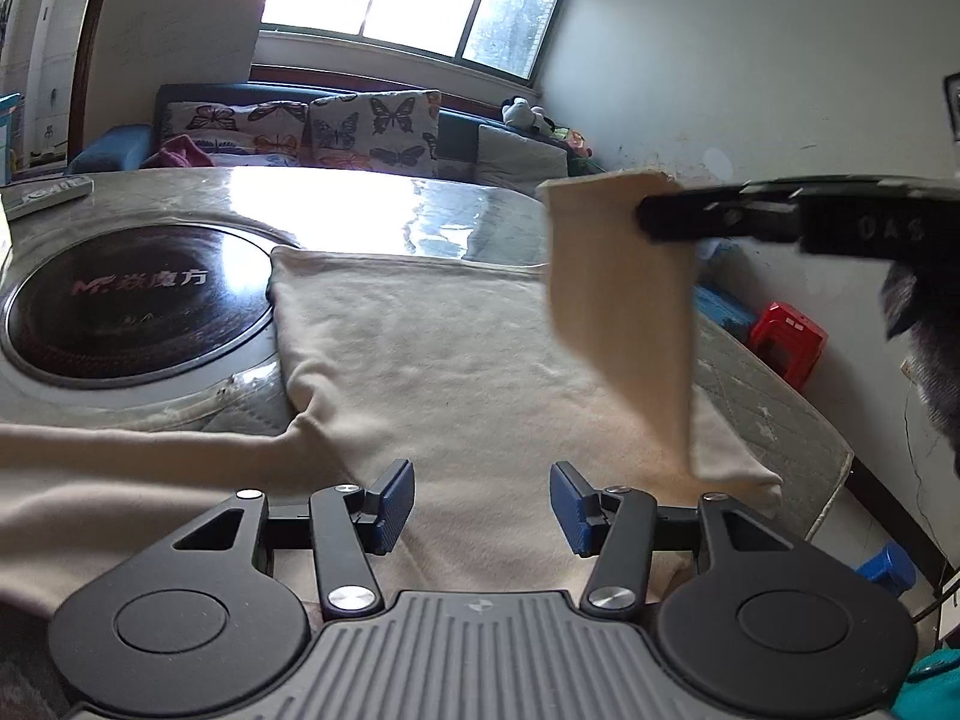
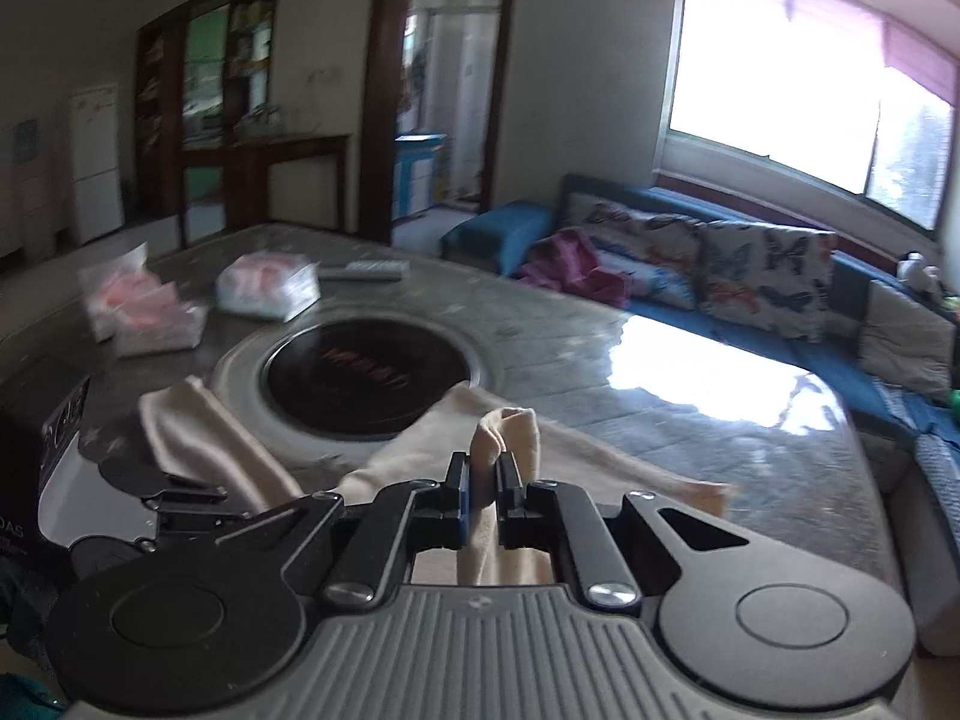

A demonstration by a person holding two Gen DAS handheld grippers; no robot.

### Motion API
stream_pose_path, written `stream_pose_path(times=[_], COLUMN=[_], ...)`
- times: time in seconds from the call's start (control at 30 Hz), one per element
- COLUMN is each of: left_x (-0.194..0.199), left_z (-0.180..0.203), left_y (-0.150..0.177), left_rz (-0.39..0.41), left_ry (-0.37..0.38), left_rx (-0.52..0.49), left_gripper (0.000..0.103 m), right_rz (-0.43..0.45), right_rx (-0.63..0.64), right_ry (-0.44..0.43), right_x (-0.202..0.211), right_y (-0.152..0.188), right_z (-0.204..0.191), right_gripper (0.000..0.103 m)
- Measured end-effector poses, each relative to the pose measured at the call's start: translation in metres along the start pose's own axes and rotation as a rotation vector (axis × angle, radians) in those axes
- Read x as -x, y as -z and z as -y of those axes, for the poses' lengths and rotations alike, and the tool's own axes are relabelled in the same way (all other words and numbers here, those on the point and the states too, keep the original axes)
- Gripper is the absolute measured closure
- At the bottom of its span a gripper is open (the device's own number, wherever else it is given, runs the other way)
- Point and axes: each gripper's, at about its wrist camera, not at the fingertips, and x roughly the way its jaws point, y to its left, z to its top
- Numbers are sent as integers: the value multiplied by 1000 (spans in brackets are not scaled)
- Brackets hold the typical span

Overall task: Fold clothes
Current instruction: 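Lift the sleeve with the right gripper, fold it across the body, release, then grasp the sweatshirt side edge with the left gripper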

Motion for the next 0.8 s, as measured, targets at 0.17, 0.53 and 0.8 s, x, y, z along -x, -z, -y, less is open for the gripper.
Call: stream_pose_path(times=[0.17, 0.53, 0.8], left_x=[5, -2, -2], left_z=[-2, -3, -6], left_y=[5, 6, 3], left_rz=[6, -14, -23], left_ry=[1, 1, -25], left_rx=[6, 30, 91], left_gripper=[49, 49, 52], right_rz=[-68, -96, -147], right_rx=[32, 9, -10], right_ry=[-77, -107, 26], right_x=[-25, -22, 4], right_y=[12, 22, 46], right_z=[-22, -15, 25], right_gripper=[96, 86, 81])
